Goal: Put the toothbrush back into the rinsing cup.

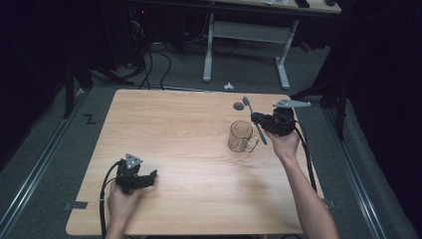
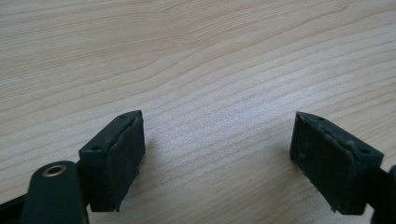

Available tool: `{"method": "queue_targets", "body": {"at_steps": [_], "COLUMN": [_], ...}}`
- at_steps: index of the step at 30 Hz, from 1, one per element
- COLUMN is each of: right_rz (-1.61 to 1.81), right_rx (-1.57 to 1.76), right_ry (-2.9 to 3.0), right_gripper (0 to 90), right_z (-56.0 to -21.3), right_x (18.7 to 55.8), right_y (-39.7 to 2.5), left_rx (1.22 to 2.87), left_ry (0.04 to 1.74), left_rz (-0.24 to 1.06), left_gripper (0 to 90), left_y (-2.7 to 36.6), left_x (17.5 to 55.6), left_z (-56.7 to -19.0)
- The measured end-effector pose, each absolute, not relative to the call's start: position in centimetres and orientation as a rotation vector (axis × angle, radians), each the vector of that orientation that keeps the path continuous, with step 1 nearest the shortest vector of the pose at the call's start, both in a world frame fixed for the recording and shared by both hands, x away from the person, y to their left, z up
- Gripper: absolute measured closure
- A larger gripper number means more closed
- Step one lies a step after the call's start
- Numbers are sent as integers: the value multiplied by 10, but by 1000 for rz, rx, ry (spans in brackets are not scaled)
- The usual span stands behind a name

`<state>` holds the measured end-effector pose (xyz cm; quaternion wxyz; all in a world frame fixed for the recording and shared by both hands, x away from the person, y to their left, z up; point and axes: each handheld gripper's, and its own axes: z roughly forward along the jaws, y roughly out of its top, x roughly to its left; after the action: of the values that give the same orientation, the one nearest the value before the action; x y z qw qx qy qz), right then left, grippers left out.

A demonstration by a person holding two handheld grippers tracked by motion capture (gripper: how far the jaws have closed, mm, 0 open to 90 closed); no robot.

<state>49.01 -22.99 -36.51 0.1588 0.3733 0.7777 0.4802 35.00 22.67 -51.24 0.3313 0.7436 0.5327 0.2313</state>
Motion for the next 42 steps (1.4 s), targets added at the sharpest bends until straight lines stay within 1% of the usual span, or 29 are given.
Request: {"method": "queue_targets", "body": {"at_steps": [21, 42], "right_rz": [1433, 1488], "right_rx": [1051, 1020], "right_ry": [2183, 2167], "right_gripper": [798, 798], "right_z": [-363, -371], "right_x": [498, 501], "right_y": [-221, -209], "left_rx": [1944, 1943], "left_ry": [1393, 1393], "left_rz": [605, 605], "left_gripper": [185, 185], "left_y": [227, 227], "left_x": [350, 350], "left_z": [-512, -512]}}
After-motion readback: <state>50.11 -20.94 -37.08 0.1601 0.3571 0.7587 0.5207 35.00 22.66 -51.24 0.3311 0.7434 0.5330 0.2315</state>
